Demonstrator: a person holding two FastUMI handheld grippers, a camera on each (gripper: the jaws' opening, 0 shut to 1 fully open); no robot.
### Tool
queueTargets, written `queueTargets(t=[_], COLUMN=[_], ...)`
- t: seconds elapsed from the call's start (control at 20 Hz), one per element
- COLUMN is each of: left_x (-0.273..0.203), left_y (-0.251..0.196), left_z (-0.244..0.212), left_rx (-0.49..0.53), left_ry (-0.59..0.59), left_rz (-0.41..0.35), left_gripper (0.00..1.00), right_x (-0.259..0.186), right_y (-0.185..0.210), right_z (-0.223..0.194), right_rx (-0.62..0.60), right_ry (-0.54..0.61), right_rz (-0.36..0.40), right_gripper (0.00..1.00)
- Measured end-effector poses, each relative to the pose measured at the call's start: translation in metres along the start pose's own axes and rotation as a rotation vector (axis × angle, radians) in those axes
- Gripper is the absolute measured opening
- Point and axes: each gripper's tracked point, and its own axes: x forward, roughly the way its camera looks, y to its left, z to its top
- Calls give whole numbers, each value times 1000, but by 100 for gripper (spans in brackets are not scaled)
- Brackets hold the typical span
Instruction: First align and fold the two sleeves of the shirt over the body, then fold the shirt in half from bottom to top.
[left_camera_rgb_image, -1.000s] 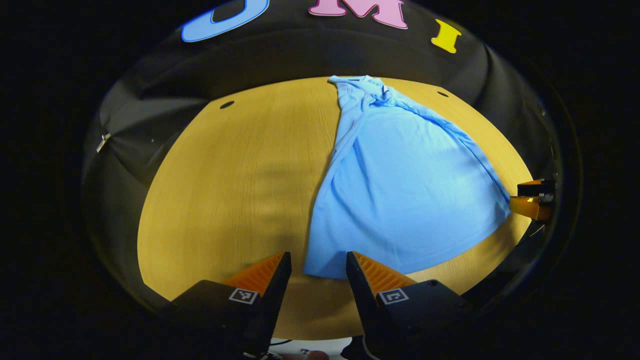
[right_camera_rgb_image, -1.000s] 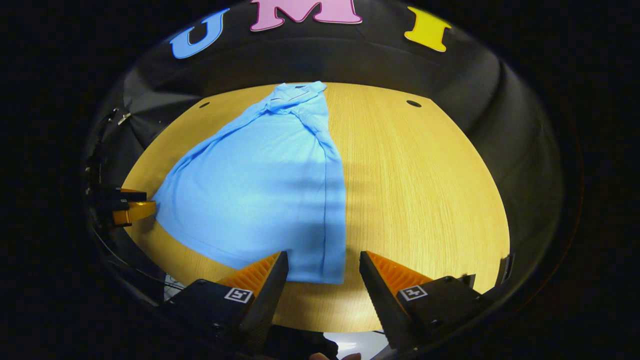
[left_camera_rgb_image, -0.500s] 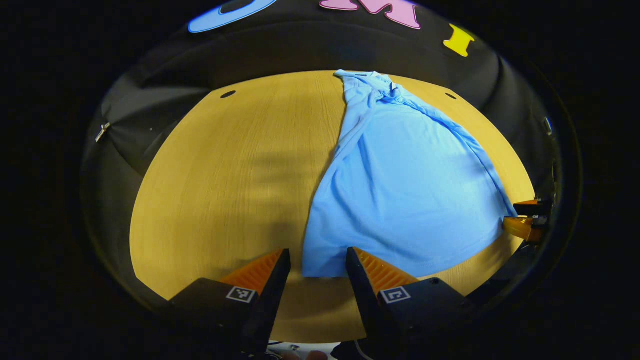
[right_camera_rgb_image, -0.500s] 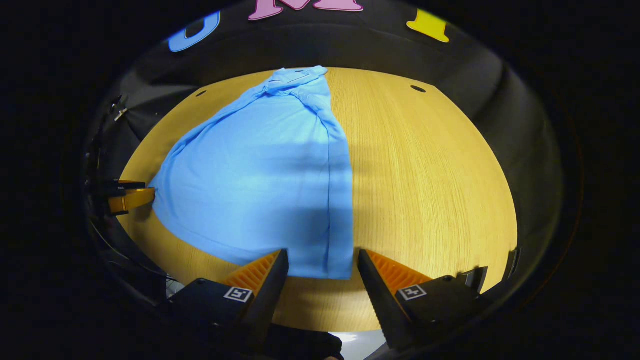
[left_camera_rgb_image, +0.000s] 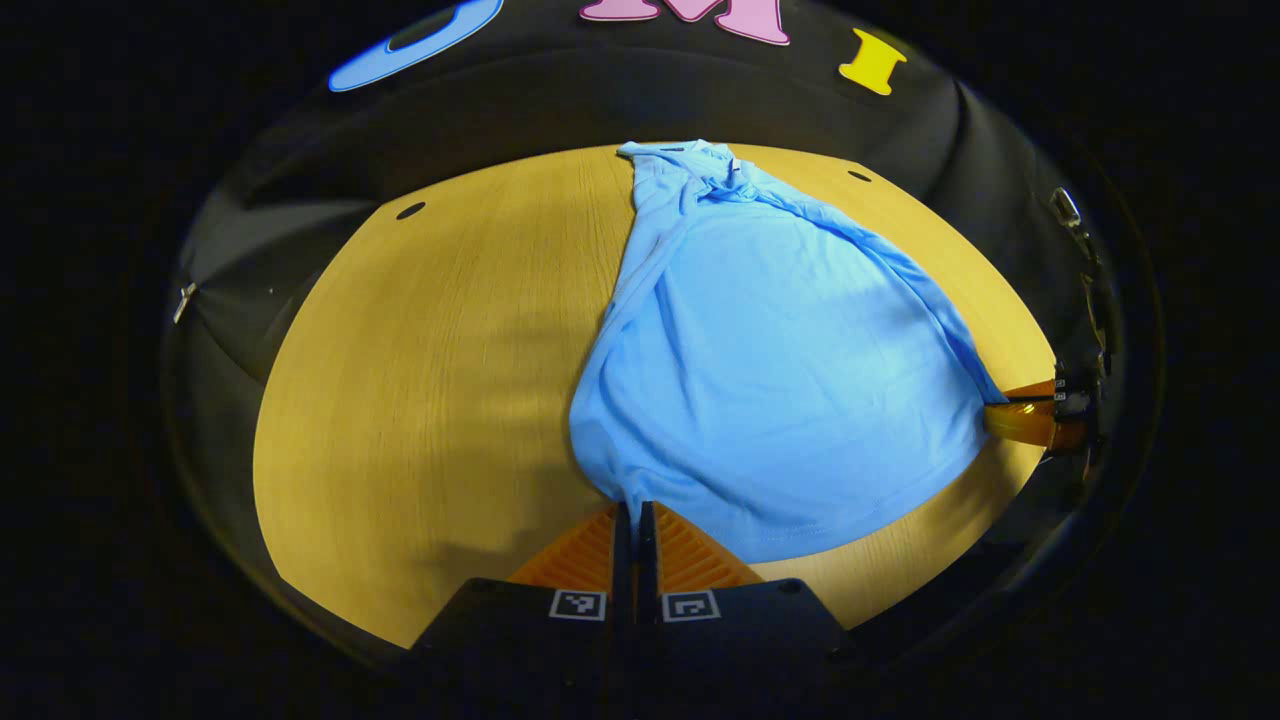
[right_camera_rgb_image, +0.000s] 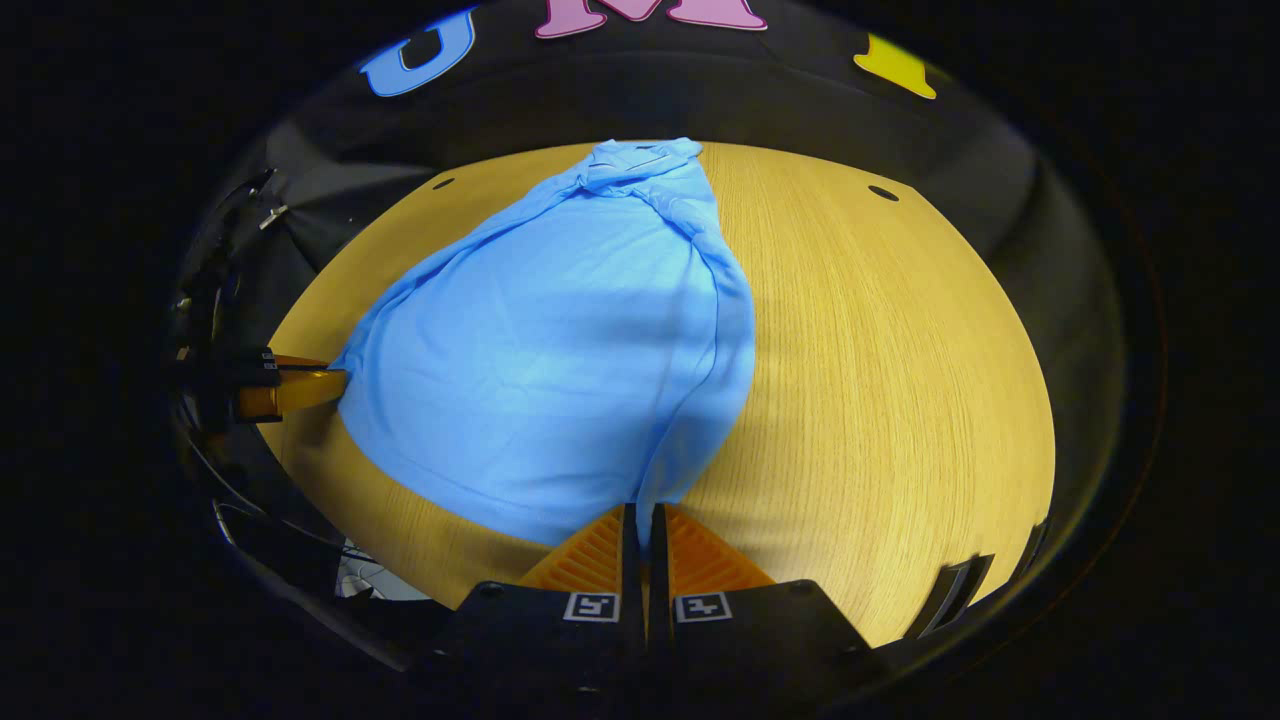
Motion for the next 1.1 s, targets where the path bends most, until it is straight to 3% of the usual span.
queueTargets(t=[0.15,0.2,0.45,0.7,1.1], left_x=[-6,-9,-26,-34,-2], left_y=[2,3,7,10,27], left_z=[11,21,78,156,298], left_rx=[-46,-53,-70,-90,-78], left_ry=[-15,-31,-137,-265,-450], left_rz=[-5,-4,0,-11,25], left_gripper=[2,6,6,6,6], right_x=[-6,-9,-24,-27,3], right_y=[-6,-8,-11,-28,-61], right_z=[13,23,88,163,291], right_rx=[42,49,61,105,107], right_ry=[-33,-58,-182,-302,-461], right_rz=[-9,-14,-19,-28,-61], right_gripper=[6,5,5,5,5])
